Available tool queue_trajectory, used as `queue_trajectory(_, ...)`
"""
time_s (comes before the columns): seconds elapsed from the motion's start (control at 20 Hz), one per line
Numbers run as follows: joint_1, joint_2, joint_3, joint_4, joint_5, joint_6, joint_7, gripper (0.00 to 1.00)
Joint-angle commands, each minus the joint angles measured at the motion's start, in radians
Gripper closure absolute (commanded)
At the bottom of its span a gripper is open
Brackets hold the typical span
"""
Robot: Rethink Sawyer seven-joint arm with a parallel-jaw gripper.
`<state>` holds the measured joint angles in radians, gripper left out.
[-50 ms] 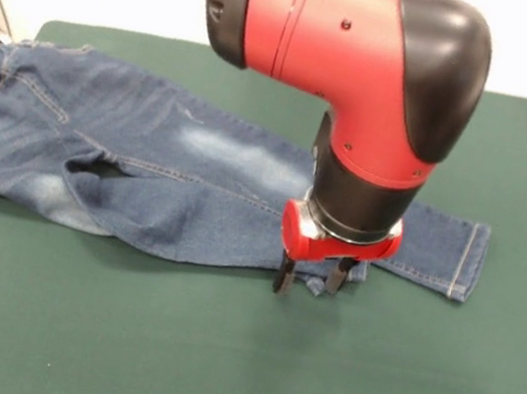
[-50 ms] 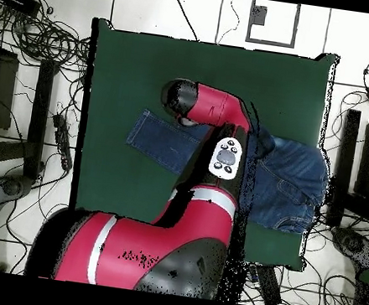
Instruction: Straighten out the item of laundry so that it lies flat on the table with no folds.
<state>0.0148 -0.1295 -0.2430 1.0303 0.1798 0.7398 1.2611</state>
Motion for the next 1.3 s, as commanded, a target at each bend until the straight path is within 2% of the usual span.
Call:
queue_trajectory(0.05,-0.027,0.111,0.12,0.05,0.023,0.041,0.193,0.0)
queue_trajectory(0.3,-0.031,0.152,0.101,-0.011,0.029,0.184,0.196,0.0)
queue_trajectory(0.5,-0.029,0.199,0.079,-0.095,0.032,0.397,0.225,0.0)
queue_trajectory(0.55,-0.029,0.215,0.071,-0.126,0.028,0.47,0.235,1.0)
queue_trajectory(0.65,-0.025,0.247,0.054,-0.181,0.023,0.582,0.257,1.0)
queue_trajectory(0.8,-0.023,0.266,0.04,-0.209,0.014,0.64,0.268,1.0)
queue_trajectory(1.15,-0.022,0.263,0.038,-0.192,0.003,0.653,0.278,1.0)
queue_trajectory(1.3,-0.019,0.239,0.038,-0.145,-0.004,0.576,0.269,1.0)
